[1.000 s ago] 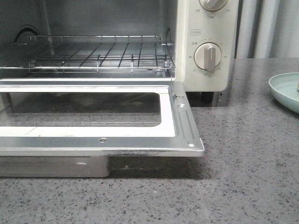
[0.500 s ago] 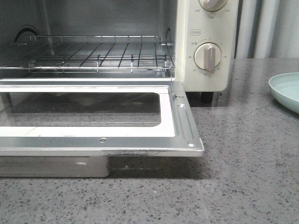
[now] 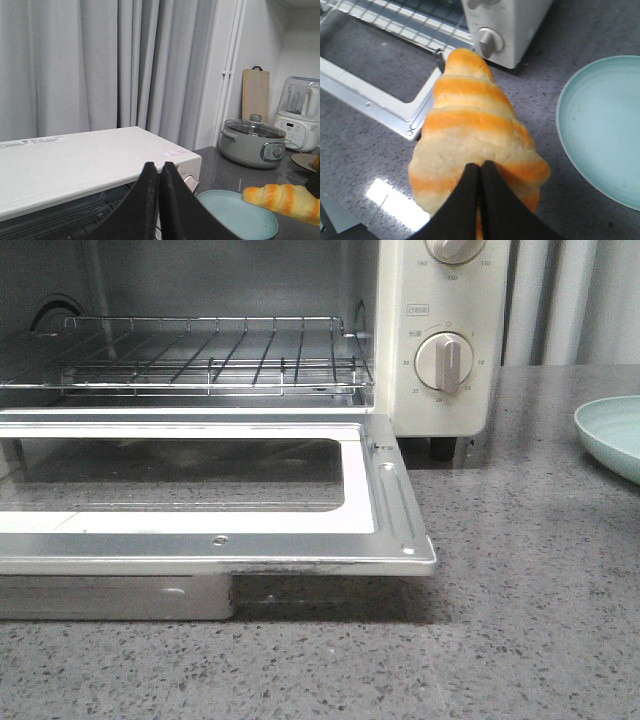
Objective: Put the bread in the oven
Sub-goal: 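Grasp the croissant with the right gripper and lift it, then carry the croissant with the right gripper into the open oven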
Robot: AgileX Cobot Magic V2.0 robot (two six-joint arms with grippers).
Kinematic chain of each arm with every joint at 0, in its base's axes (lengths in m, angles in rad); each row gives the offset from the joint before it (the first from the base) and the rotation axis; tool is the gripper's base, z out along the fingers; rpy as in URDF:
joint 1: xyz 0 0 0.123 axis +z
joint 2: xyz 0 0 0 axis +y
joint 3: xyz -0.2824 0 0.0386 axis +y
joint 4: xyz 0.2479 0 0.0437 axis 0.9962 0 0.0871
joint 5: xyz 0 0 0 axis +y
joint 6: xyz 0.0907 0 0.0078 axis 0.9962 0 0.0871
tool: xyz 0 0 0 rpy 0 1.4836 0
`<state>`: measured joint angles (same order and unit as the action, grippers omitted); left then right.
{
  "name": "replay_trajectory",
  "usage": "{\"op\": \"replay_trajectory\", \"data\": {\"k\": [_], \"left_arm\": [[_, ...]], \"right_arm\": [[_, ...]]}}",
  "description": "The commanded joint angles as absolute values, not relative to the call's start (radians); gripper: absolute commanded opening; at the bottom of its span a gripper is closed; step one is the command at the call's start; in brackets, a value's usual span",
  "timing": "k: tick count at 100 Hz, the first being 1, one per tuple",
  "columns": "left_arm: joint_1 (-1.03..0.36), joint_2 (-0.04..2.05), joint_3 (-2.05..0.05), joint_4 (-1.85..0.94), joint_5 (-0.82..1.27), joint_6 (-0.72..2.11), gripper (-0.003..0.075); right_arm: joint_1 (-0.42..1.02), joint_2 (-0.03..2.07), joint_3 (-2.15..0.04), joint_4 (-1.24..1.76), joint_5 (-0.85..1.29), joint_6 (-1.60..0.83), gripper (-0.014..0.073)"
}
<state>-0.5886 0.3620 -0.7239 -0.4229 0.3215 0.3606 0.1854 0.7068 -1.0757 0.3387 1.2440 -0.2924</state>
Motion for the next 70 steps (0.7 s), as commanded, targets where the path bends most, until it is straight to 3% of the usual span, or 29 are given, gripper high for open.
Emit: {"op": "replay_trajectory", "data": {"k": [1,70], "left_arm": [[-0.590,0.370,-0.755,-0.452,0.247,0.352,-0.0021],[-0.590,0.370,-0.755,-0.495,0.219,0.352,-0.0021]], "right_arm": [[0.215,0.706,-1.107,0.397,1.213,-0.346,-0.0067],[0.316,0.868,-1.108,0.626,1.096,-0.684,-0.0067]]}}
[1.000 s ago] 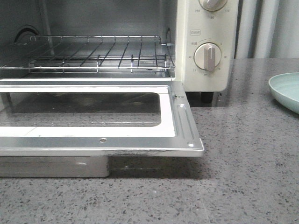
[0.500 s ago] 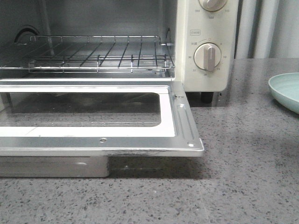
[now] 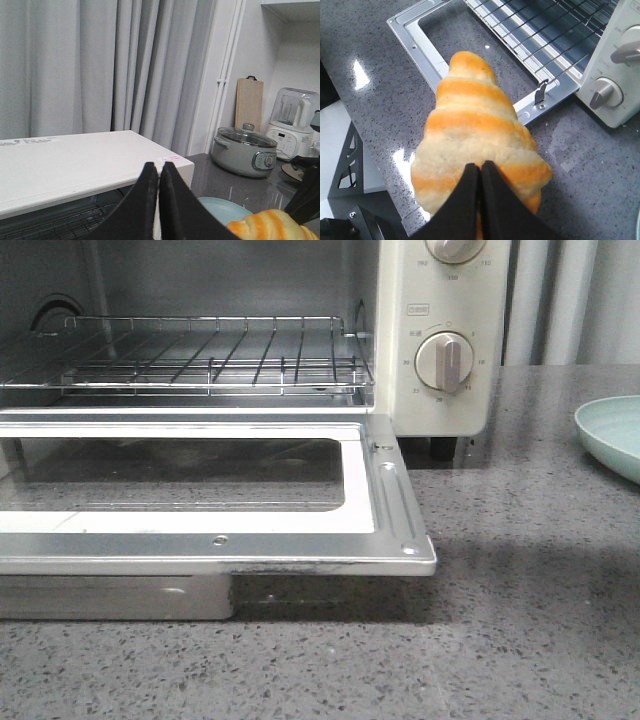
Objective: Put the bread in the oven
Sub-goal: 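Carry the croissant with the right gripper into the open oven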
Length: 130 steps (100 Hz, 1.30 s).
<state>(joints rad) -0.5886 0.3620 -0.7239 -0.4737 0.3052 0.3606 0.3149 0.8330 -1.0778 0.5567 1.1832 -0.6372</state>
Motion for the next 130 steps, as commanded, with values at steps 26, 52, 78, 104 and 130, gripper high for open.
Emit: {"op": "replay_trajectory", "data": {"k": [26,52,78,104,130], "left_arm": [[-0.590,0.370,-0.755,-0.495,0.205,0.352,-0.0021],[-0.590,0.370,-0.755,-0.495,0.192,0.352,-0.0021],[-0.590,0.370,-0.755,-0.495,0.192,0.352,-0.0021],[-0.590,0.370,-0.755,-0.495,0.192,0.352,-0.0021],[-0.590,0.370,-0.755,-0.495,0.190,0.352,-0.0021]], "right_arm": [[0.316,0.989,-1.185,0.715,1.045,-0.786,-0.0067],[0.424,1.117,-1.351,0.709,1.033,-0.791,-0.0067],[0.590,1.242,-1.402,0.636,0.927,-0.777,-0.0067],[0.668,1.340,-1.409,0.552,0.778,-0.737,-0.0067],[0.675,1.422,-1.409,0.501,0.670,-0.721,-0.0067]]}}
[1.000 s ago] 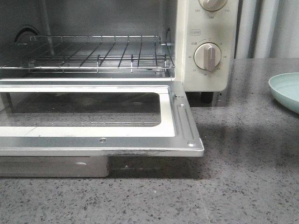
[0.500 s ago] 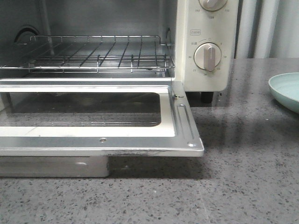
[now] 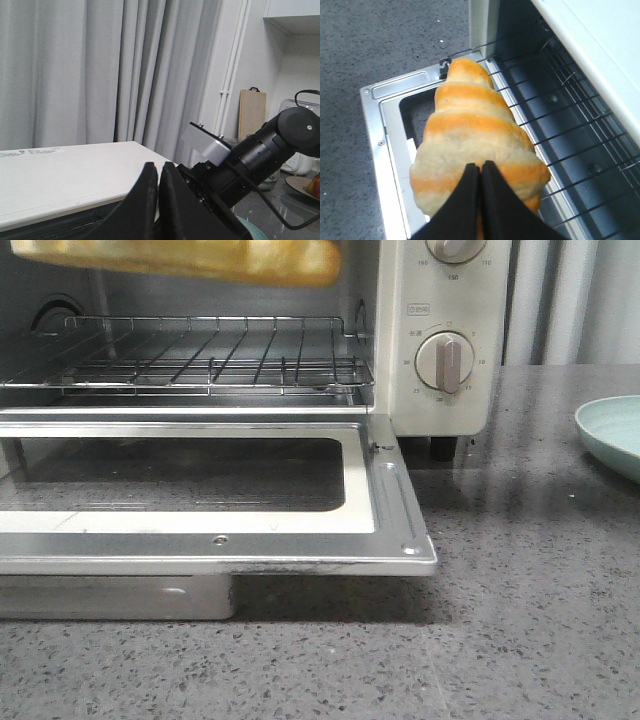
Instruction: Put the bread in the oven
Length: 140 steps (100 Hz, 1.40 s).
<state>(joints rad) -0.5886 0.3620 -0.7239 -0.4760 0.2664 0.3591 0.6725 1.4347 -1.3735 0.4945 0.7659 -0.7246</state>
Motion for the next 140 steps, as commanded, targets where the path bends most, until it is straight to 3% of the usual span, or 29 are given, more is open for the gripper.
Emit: {"op": "replay_trajectory", "data": {"k": [1,53,68,89,109,140], "left_arm": [[-0.590,0.370,-0.755,-0.495,0.190,0.352,-0.0021],[-0.590,0.370,-0.755,-0.488,0.172,0.352,-0.0021],[-0.590,0.370,-0.755,-0.486,0.169,0.352,-0.0021],[-0.590,0.370,-0.755,-0.482,0.169,0.352,-0.0021],[-0.590,0.370,-0.755,-0.482,0.169,0.352,-0.0021],[-0.590,0.370,-0.755,-0.471,0.169,0.352,-0.0021]], "right_arm": [[0.675,1.424,-1.409,0.498,0.666,-0.721,-0.0067],[0.677,1.491,-1.409,0.417,0.562,-0.721,-0.0067],[0.744,1.491,-1.409,0.282,0.542,-0.719,-0.0048],[0.882,1.495,-1.409,-0.061,0.504,-0.481,-0.0048],[0.912,1.515,-1.409,-0.410,0.547,-0.172,-0.0048],[0.912,1.544,-1.409,-0.540,0.559,-0.093,-0.0048]]}}
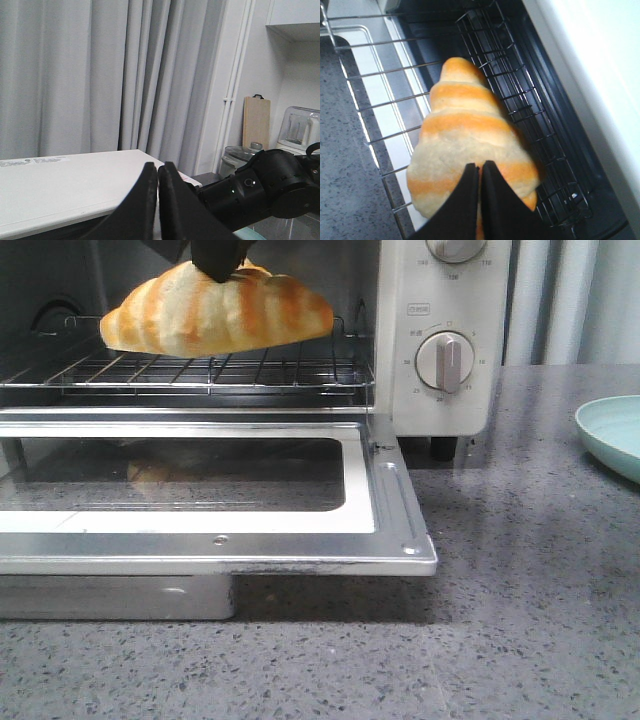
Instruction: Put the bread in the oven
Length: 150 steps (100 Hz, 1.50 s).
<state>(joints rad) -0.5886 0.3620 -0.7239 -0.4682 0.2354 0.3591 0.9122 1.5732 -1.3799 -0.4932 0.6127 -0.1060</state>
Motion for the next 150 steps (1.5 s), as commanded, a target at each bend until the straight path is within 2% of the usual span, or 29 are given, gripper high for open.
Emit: {"op": "replay_trajectory", "data": {"k": [1,40,47,64,71,120,150], "left_arm": [[-0.590,0.370,-0.755,-0.471,0.169,0.352,-0.0021],[-0.590,0.370,-0.755,-0.471,0.169,0.352,-0.0021],[-0.590,0.370,-0.755,-0.471,0.169,0.352,-0.0021],[-0.590,0.370,-0.755,-0.468,0.169,0.352,-0.0021],[-0.590,0.370,-0.755,-0.466,0.169,0.352,-0.0021],[-0.590,0.370,-0.755,-0.384,0.229,0.352,-0.0021],[-0.590,0.367,-0.755,-0.394,0.262,0.352,-0.0021]], "right_arm": [[0.912,1.544,-1.409,-0.540,0.559,-0.093,-0.0048],[0.912,1.556,-1.409,-0.554,0.556,-0.093,-0.0036],[0.912,1.556,-1.409,-0.547,0.556,-0.093,0.0023],[0.912,1.556,-1.409,-0.530,0.548,-0.093,0.0308],[0.912,1.554,-1.409,-0.530,0.546,-0.093,0.0356],[0.990,1.504,-1.409,-0.509,0.514,-0.093,0.0339],[1.001,1.504,-1.409,-0.506,0.571,-0.093,0.0339]]}}
